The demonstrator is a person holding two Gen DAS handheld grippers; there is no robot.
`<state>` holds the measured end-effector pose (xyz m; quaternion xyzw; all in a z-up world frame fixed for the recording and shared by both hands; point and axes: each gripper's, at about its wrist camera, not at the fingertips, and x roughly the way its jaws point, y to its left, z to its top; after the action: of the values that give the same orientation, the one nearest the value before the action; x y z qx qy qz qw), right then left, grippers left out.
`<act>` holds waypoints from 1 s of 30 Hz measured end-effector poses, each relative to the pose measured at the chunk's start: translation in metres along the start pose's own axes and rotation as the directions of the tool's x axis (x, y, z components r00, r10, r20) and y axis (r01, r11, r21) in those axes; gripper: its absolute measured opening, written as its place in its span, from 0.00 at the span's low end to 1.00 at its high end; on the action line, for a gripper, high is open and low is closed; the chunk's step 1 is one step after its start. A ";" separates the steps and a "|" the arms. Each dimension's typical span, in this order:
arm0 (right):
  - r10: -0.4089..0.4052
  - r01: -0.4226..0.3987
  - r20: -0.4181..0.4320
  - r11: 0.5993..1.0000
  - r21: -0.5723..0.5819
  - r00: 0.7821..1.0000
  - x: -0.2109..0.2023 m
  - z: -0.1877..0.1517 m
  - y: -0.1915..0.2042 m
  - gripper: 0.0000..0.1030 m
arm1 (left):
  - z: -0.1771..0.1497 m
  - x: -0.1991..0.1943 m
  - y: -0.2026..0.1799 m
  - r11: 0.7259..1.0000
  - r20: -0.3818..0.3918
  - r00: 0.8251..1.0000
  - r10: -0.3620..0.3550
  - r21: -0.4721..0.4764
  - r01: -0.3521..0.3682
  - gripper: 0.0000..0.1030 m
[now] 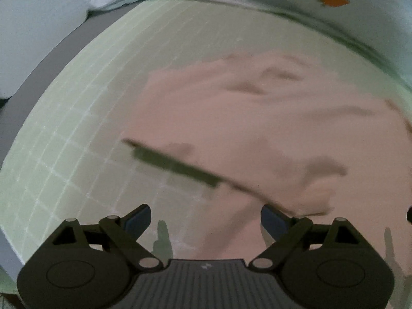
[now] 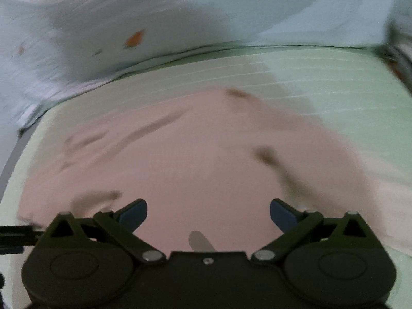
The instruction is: Fold clothes
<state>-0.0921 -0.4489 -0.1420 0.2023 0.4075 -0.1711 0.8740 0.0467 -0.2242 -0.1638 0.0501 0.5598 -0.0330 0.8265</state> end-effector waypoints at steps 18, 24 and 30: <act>0.157 -0.187 -0.101 0.869 -0.459 0.982 0.054 -0.024 0.143 0.47 | 0.002 0.027 0.037 0.999 -0.070 0.997 -0.029 -0.041 0.026 1.00; 0.212 -0.207 -0.043 0.861 -0.465 0.976 0.030 -0.016 0.121 0.03 | 0.011 0.019 0.032 0.997 -0.063 0.998 0.030 -0.067 -0.034 1.00; 0.245 -0.197 0.078 0.900 -0.389 0.966 -0.006 0.007 0.076 0.02 | 0.004 -0.013 0.024 0.993 0.005 0.999 0.041 -0.110 -0.041 1.00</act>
<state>-0.0554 -0.3864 -0.1170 0.0639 0.3518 -0.0014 0.9339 0.0481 -0.2007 -0.1495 0.0159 0.5567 0.0147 0.8305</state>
